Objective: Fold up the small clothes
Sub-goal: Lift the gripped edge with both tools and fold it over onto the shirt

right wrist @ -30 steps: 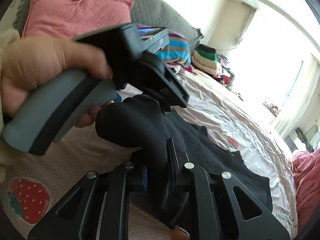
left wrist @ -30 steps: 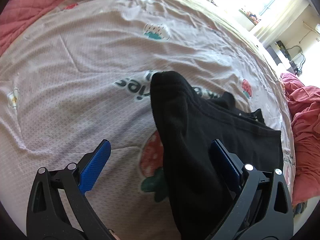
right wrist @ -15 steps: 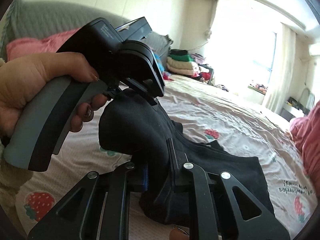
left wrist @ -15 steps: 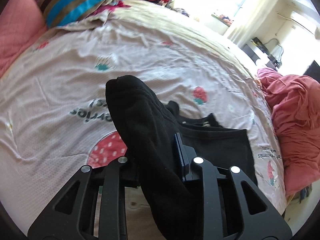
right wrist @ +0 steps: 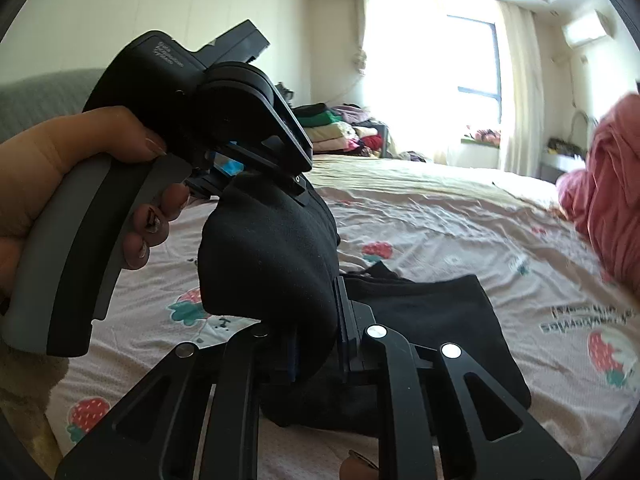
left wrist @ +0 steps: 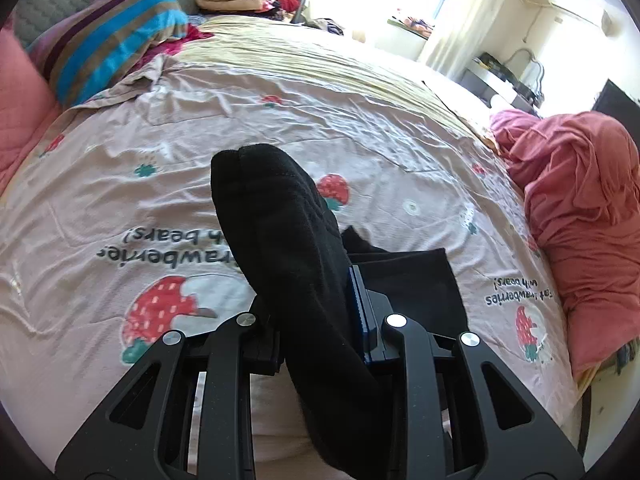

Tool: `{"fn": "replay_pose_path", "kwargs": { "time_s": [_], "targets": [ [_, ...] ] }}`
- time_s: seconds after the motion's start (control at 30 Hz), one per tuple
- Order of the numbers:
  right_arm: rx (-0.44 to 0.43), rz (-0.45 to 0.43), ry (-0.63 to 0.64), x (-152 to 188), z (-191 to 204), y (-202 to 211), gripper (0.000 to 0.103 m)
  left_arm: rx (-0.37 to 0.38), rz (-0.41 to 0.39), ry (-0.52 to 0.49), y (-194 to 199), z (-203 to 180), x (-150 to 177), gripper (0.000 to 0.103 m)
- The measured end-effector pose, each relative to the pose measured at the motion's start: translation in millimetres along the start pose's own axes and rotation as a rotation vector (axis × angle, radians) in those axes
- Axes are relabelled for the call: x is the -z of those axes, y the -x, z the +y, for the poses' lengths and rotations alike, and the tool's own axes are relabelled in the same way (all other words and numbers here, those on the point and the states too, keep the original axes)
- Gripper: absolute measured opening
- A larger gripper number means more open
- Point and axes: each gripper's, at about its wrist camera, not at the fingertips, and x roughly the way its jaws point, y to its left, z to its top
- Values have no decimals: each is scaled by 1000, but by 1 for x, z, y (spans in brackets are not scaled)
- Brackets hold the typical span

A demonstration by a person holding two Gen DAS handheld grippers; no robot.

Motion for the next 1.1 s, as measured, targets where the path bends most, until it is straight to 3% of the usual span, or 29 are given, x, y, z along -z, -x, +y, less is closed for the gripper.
{"fn": "replay_pose_path", "kwargs": {
  "time_s": [0.53, 0.73, 0.87, 1.0, 1.1],
  "targets": [
    [22, 81, -204, 29, -62, 4, 13, -6, 79, -85, -45, -73, 8, 19],
    [-32, 146, -305, 44, -85, -3, 14, -11, 127, -104, -71, -91, 16, 25],
    [-70, 189, -391, 54, -103, -8, 14, -4, 153, -101, -89, -98, 21, 32],
    [-101, 230, -465, 62, -117, -12, 15, 27, 184, -95, -102, -105, 23, 62],
    [-101, 265, -498, 67, -126, -15, 21, 83, 197, -59, -102, -105, 23, 69]
  ]
}}
